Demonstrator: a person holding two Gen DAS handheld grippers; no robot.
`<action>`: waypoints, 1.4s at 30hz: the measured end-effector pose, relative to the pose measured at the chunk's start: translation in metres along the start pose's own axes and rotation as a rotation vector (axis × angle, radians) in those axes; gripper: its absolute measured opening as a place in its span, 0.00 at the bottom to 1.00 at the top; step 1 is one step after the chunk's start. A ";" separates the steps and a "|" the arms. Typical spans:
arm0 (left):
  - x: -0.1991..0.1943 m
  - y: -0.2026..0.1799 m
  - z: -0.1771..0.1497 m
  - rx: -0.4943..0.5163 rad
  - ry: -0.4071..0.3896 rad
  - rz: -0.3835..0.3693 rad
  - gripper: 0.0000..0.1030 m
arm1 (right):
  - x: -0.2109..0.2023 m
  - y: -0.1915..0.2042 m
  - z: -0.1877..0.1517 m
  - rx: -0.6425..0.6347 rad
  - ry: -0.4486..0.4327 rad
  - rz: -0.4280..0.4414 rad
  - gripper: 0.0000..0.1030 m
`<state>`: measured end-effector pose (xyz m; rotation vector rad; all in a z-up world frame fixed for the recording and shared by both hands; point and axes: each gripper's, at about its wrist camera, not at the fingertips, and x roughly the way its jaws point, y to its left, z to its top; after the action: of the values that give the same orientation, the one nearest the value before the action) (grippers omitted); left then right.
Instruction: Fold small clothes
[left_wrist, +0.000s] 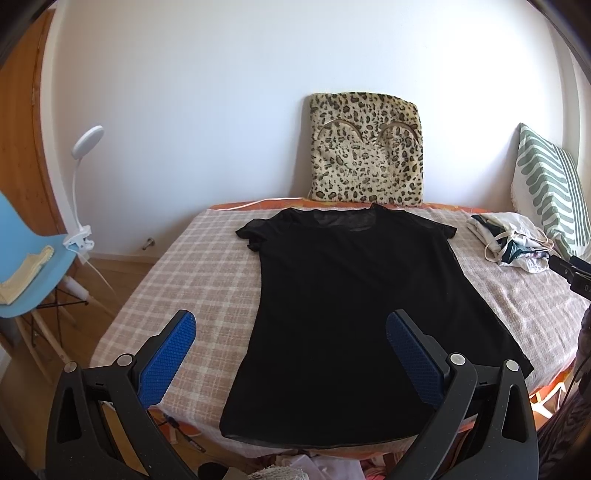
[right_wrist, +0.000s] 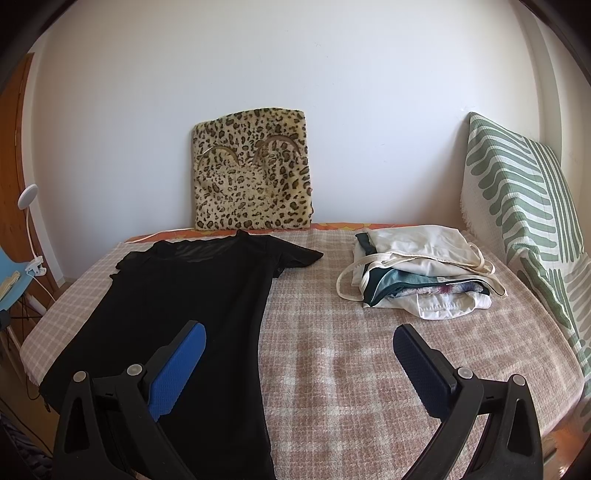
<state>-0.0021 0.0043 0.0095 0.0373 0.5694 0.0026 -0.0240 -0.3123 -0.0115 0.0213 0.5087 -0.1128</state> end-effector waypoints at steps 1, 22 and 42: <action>0.000 0.000 0.000 0.000 0.000 0.000 1.00 | 0.000 0.000 0.000 0.000 0.000 0.000 1.00; -0.002 0.000 0.000 0.003 -0.010 0.006 1.00 | 0.002 -0.001 0.000 -0.002 0.000 -0.001 1.00; 0.002 0.003 0.000 0.000 -0.002 0.011 1.00 | 0.006 -0.002 0.000 -0.002 0.002 0.001 1.00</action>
<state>-0.0011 0.0068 0.0084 0.0399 0.5668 0.0134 -0.0190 -0.3148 -0.0145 0.0193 0.5107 -0.1115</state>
